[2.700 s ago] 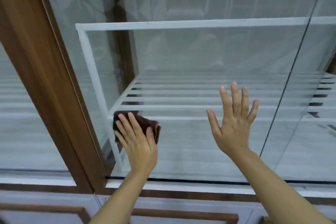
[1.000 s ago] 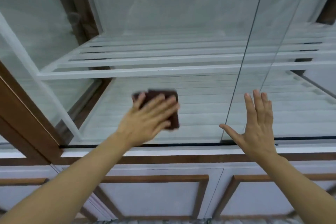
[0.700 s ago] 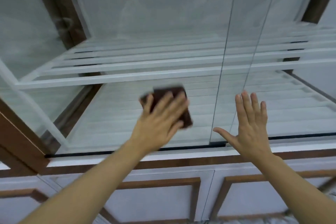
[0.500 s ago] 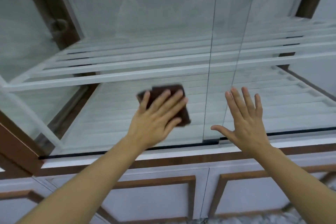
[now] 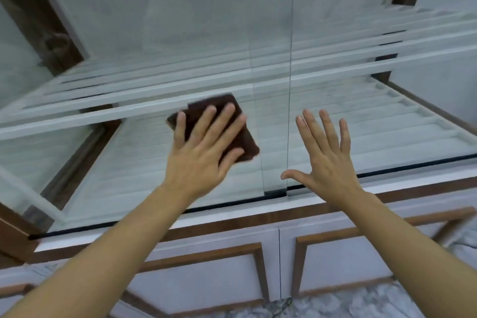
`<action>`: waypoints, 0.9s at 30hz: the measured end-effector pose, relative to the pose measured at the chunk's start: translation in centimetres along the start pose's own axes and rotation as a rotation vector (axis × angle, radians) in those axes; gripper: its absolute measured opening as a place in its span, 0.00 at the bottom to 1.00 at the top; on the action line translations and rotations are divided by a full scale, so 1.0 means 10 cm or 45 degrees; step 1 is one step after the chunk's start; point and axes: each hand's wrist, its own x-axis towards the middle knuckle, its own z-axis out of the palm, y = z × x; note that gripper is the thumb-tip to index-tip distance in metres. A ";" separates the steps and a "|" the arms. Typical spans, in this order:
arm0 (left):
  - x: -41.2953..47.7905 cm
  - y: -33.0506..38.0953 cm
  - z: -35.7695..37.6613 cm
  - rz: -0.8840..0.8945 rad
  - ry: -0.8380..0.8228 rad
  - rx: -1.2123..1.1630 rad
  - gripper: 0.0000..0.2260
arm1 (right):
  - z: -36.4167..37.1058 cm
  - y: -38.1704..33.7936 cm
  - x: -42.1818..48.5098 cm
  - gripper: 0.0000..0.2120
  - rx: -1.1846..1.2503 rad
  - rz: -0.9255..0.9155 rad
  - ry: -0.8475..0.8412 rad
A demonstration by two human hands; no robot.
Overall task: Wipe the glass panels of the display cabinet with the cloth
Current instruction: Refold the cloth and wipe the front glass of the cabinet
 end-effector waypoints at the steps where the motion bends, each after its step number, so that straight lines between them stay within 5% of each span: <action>1: 0.38 -0.07 -0.11 -0.178 0.073 -0.045 0.30 | 0.01 0.02 -0.03 0.54 -0.001 0.025 -0.012; 6: 1.47 -0.10 -0.36 -0.638 0.276 -0.011 0.28 | 0.08 0.12 -0.17 0.59 -0.003 0.087 -0.044; 9: 1.00 0.30 -0.11 -0.493 0.204 -0.106 0.28 | 0.09 0.16 -0.21 0.55 -0.031 0.069 -0.012; 13: -0.44 0.97 0.34 -0.094 -0.178 -0.149 0.33 | 0.09 0.15 -0.33 0.45 0.028 0.095 0.009; 16: -0.93 1.13 0.45 -0.052 -0.302 -0.143 0.31 | 0.04 0.10 -0.39 0.37 0.111 0.133 0.051; 27: 1.88 0.29 -0.36 -0.191 0.117 -0.033 0.26 | -1.03 0.44 0.86 0.27 0.142 0.227 0.263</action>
